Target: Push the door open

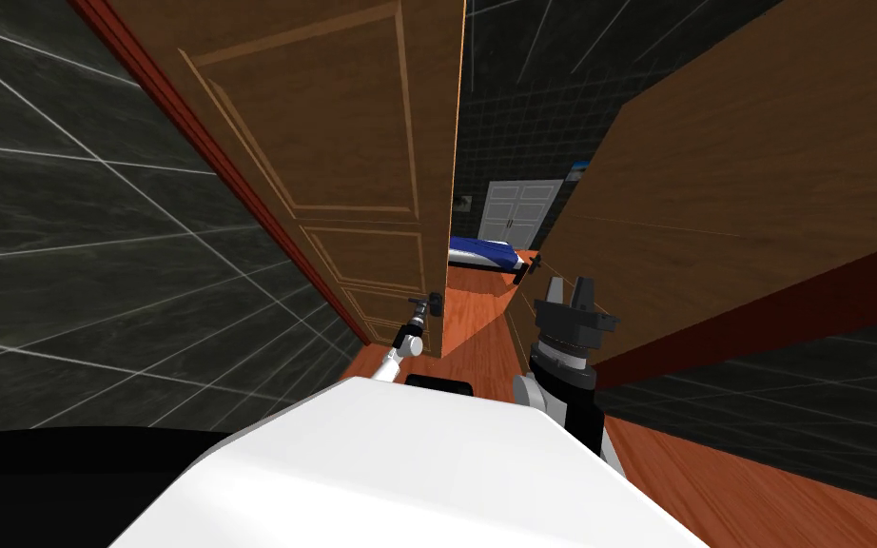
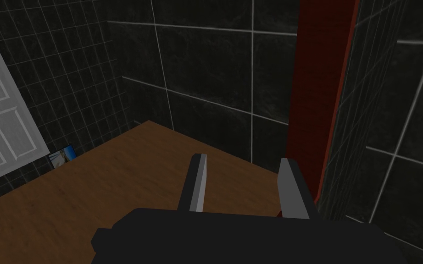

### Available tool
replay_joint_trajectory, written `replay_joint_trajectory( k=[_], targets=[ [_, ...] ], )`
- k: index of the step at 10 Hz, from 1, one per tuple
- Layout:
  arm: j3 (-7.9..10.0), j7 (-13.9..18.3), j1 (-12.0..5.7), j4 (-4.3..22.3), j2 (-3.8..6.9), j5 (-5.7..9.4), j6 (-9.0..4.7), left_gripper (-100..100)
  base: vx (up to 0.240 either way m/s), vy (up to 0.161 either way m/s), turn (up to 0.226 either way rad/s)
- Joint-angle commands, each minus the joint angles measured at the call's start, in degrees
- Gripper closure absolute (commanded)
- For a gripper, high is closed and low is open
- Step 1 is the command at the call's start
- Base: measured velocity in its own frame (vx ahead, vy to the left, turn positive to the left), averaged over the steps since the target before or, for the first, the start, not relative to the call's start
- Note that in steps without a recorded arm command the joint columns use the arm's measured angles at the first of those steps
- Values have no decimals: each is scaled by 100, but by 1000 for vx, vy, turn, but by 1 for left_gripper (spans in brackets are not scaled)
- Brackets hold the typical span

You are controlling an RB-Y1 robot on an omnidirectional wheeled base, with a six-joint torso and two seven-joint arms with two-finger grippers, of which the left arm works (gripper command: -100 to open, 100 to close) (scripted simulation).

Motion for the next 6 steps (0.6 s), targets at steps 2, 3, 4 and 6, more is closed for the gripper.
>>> replay_joint_trajectory(
  k=[2, 3, 4, 6],
  targets=[
    [229, -61, -49, -31, 69, 15, -42, 100, 183, -78, 59],
    [271, -70, -57, -21, 78, 19, -43, 100, 158, -93, 51],
    [313, -79, -66, -11, 87, 24, -43, 100, 117, -68, 34],
    [451, -108, -94, 23, 104, 38, -45, 100, 115, -69, 39]
  ],
)
